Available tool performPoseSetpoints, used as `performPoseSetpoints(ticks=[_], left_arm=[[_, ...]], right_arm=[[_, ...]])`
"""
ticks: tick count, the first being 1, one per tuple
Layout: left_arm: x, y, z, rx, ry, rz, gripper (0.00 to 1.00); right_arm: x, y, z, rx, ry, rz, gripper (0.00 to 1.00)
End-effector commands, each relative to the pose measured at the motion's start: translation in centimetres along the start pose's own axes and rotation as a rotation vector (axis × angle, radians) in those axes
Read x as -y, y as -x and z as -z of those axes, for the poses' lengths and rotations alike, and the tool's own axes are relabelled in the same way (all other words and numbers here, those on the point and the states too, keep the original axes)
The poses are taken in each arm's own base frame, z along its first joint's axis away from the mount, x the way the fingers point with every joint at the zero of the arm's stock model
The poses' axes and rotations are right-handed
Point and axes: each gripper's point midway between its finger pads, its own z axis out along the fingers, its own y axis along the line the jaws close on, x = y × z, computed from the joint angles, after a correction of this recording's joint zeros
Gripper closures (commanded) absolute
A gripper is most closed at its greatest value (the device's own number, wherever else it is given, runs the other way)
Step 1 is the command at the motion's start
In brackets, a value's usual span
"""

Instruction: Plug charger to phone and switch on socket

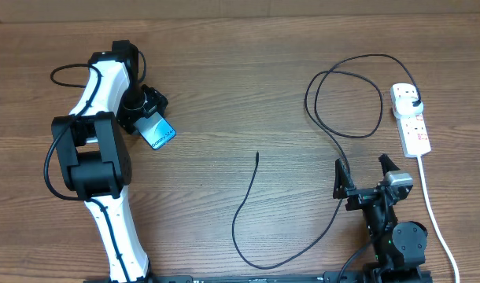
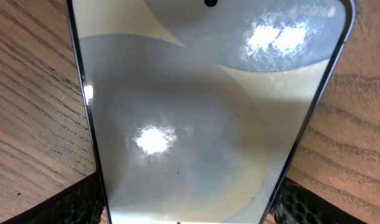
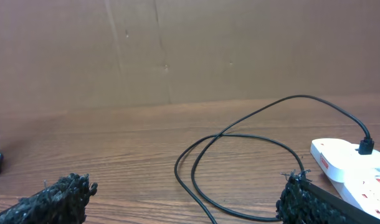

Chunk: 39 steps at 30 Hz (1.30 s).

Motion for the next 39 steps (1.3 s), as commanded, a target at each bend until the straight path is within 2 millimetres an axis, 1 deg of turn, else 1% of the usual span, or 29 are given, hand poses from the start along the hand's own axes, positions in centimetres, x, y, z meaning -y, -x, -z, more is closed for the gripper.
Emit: performPoseSetpoints(ticks=[1, 24, 39], left_arm=[[-0.79, -0.56, -1.39, -0.010, 0.050, 0.007, 0.16], [-0.81, -0.57, -1.39, -0.011, 0.050, 0.006, 0.24], [-0.86, -0.63, -1.39, -0.013, 0.052, 0.007, 0.33]], right_arm=[[0.08, -0.19, -0.02, 0.004, -0.005, 0.005, 0.00], [0.09, -0.18, -0.02, 0.004, -0.005, 0.005, 0.00], [0.09, -0.18, -0.02, 0.004, -0.005, 0.005, 0.00]])
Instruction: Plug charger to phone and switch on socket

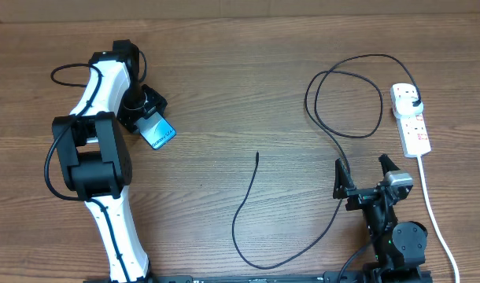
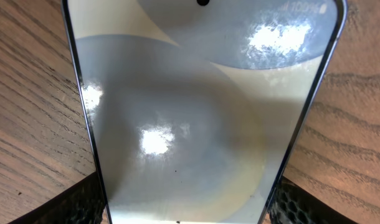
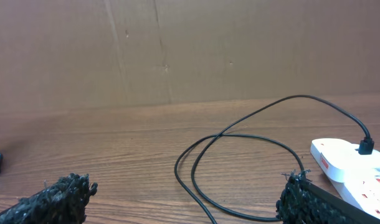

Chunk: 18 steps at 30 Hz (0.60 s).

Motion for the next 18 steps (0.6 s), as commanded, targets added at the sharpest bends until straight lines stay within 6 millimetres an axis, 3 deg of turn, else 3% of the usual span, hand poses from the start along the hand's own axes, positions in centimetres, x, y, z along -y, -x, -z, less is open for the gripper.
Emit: performPoseSetpoints(ticks=[1, 9, 10, 18], left_arm=[[-0.78, -0.75, -1.47, -0.020, 0.049, 0.006, 0.34], [-0.79, -0.75, -1.47, -0.020, 0.049, 0.006, 0.53], [-0.80, -0.76, -1.47, -0.021, 0.049, 0.006, 0.62], [-0.86, -0.84, -1.46, -0.024, 0.052, 0.007, 0.89]], right_arm=[[0.09, -0.19, -0.02, 0.004, -0.005, 0.004, 0.00], [0.09, -0.19, -0.02, 0.004, -0.005, 0.005, 0.00], [0.08, -0.19, -0.02, 0.004, -0.005, 0.004, 0.00], [0.09, -0.19, -0.02, 0.004, -0.005, 0.004, 0.00]])
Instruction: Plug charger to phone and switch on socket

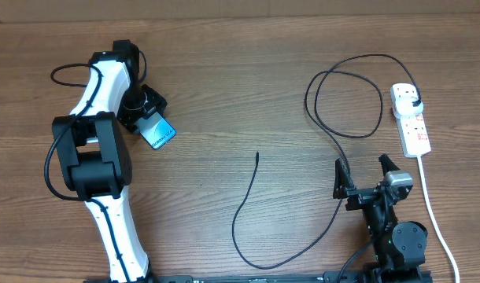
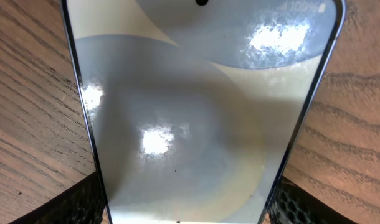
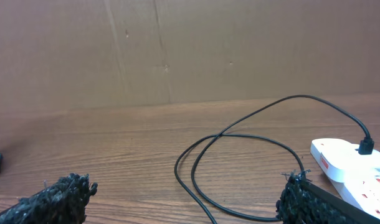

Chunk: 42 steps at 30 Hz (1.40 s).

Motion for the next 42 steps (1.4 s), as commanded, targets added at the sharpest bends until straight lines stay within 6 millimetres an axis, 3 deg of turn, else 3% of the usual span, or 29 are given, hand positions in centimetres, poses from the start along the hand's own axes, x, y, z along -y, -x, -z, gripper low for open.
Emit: performPoseSetpoints(ticks=[1, 15, 33, 42], left_arm=[[-0.8, -0.8, -1.5, -0.024, 0.051, 0.007, 0.95], [-0.7, -0.8, -1.3, -0.023, 0.045, 0.002, 0.96], [1.4, 0.8, 4.9, 0.028, -0.025, -0.004, 0.96], [4.4, -0.6, 7.2, -0.064, -0.189, -0.012, 0.96]], right_arm=[[0.1, -0.2, 0.0, 0.004, -0.005, 0.005, 0.00], [0.1, -0.2, 0.0, 0.004, -0.005, 0.005, 0.00], [0.1, -0.2, 0.0, 0.004, -0.005, 0.005, 0.00], [0.1, -0.2, 0.0, 0.004, -0.005, 0.005, 0.00]])
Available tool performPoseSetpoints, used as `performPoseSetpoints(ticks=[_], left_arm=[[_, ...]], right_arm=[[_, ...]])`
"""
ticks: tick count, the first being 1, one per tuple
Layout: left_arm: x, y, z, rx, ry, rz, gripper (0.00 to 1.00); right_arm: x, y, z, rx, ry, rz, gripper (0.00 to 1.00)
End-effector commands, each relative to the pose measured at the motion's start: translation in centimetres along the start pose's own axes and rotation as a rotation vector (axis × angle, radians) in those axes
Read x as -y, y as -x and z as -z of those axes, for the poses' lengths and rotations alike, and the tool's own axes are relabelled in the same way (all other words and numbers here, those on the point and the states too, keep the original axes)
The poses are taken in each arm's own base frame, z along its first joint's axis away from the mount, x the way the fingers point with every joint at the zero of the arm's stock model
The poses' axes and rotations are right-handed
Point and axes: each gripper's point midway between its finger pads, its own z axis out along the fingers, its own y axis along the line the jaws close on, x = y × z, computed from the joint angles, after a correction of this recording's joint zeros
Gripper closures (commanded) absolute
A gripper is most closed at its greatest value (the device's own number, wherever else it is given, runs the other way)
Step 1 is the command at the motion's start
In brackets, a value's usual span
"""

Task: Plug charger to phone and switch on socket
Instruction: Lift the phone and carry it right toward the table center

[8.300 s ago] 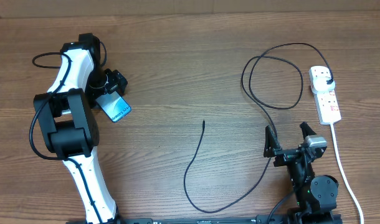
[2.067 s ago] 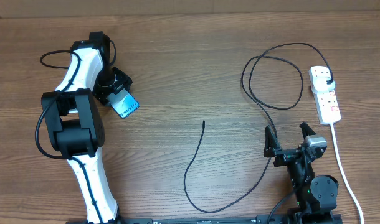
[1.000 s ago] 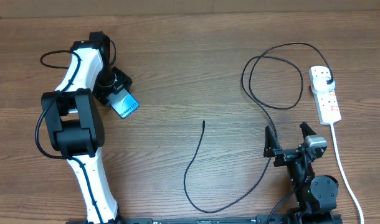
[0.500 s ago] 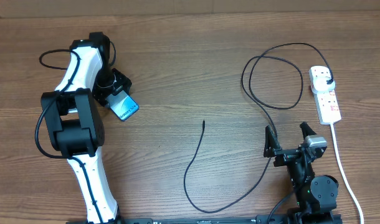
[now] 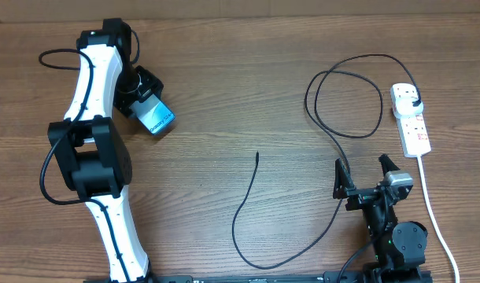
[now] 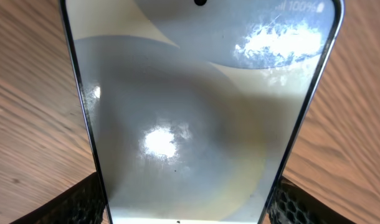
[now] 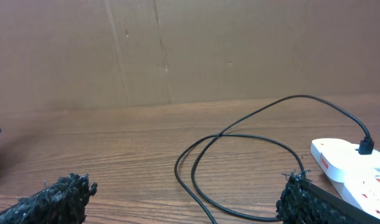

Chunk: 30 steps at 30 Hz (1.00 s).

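Observation:
A phone with a lit, pale screen (image 6: 196, 112) fills the left wrist view. My left gripper (image 6: 189, 208) is shut on its lower end, one black finger at each side. Overhead, the phone (image 5: 156, 120) hangs off the table at the far left, with the left gripper (image 5: 143, 106) behind it. A black charger cable (image 5: 344, 145) runs from a plug in the white power strip (image 5: 411, 126), loops, and ends at a free tip (image 5: 257, 155) mid-table. My right gripper (image 5: 362, 177) stands open at the near right, with nothing in it, the cable loop (image 7: 240, 162) ahead of it.
A brown cardboard wall (image 7: 190, 50) closes the table's far side. The power strip's white lead (image 5: 433, 212) runs down the right edge toward the front. The left arm's own black cable (image 5: 55, 55) loops at the far left corner.
My left gripper, still shut on the phone, has moved toward the far edge, and the phone now sits higher above the wood. The right arm and the cable have not moved.
At the first three moments my left gripper stayed shut on the phone low over the table at the left, hardly shifting. Now the phone is raised and farther back. My right gripper has stayed open in one place throughout.

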Motion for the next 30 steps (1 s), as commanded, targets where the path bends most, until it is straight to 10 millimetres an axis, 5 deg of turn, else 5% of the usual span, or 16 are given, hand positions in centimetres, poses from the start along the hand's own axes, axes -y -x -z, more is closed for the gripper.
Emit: performPoseSetpoints(ticks=[1, 10, 30], left_arm=[[3.3, -1.8, 1.2, -0.098, -0.158, -0.008, 0.96], [7.8, -6.7, 3.8, -0.386, -0.441, -0.008, 0.96], [15.1, -19.5, 10.5, -0.893, -0.745, -0.124, 0.96]], right_arm=[[0.1, -0.2, 0.0, 0.004, -0.005, 0.004, 0.00], [0.1, -0.2, 0.0, 0.004, -0.005, 0.005, 0.00], [0.1, -0.2, 0.0, 0.004, -0.005, 0.005, 0.00]])
